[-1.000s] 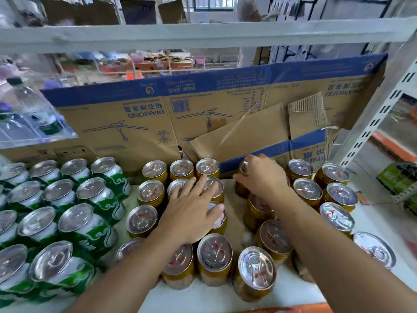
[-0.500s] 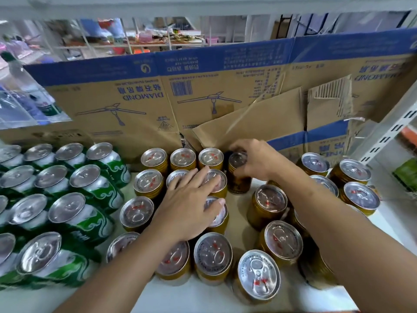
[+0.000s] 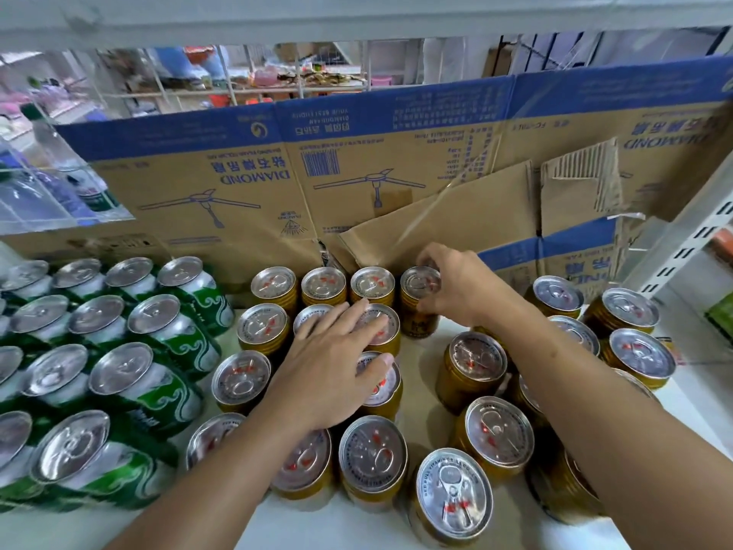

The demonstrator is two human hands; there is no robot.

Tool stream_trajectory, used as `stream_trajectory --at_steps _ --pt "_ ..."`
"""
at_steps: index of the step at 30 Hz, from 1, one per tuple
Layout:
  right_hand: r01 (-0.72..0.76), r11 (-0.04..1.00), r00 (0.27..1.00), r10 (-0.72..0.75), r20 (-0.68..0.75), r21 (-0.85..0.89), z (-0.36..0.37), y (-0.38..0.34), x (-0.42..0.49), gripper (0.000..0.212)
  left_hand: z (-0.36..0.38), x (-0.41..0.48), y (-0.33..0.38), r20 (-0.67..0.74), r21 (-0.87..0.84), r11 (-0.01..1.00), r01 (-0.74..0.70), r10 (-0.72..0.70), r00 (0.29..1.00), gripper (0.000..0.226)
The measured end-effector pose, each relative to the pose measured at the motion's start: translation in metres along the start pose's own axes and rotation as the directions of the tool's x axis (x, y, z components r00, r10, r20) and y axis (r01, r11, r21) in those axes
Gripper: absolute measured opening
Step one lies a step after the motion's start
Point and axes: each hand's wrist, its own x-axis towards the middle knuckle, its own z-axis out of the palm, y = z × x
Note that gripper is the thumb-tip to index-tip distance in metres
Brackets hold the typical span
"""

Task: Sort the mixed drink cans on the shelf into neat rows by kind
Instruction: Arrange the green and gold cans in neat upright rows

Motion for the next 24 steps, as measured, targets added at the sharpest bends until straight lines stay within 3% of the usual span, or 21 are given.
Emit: stream_trajectory --at_steps 7,12,18,21,24 --pt "0.042 0.997 0.999 -0.042 -0.003 0.062 0.003 0.006 -0.003 0.057 0.001 0.001 0.000 -0.016 0.020 1.000 -0.008 0.008 1.000 0.055" --pt "0.030 1.000 0.998 -0.030 0.056 -0.007 -0.002 0.001 -0.005 0.060 0.001 0.001 0.001 -0.024 0.019 1.000 -0.010 0.010 1.000 0.054" --pt "-0.011 1.000 1.000 0.011 -0.011 0.012 0.001 -0.002 -0.012 0.063 0.002 0.002 -0.001 -0.025 0.012 1.000 -0.003 0.003 1.000 0.055" --pt "-0.040 0.999 0.999 0.039 -0.032 -0.015 -0.005 -0.001 -0.019 0.055 0.001 0.001 0.000 -0.016 0.013 1.000 0.000 0.000 1.000 0.055" --pt "-0.035 0.991 0.998 0.042 0.051 -0.129 -0.015 -0.006 -0.033 0.045 0.001 0.001 0.000 -0.015 0.014 1.000 0.002 -0.002 1.000 0.055"
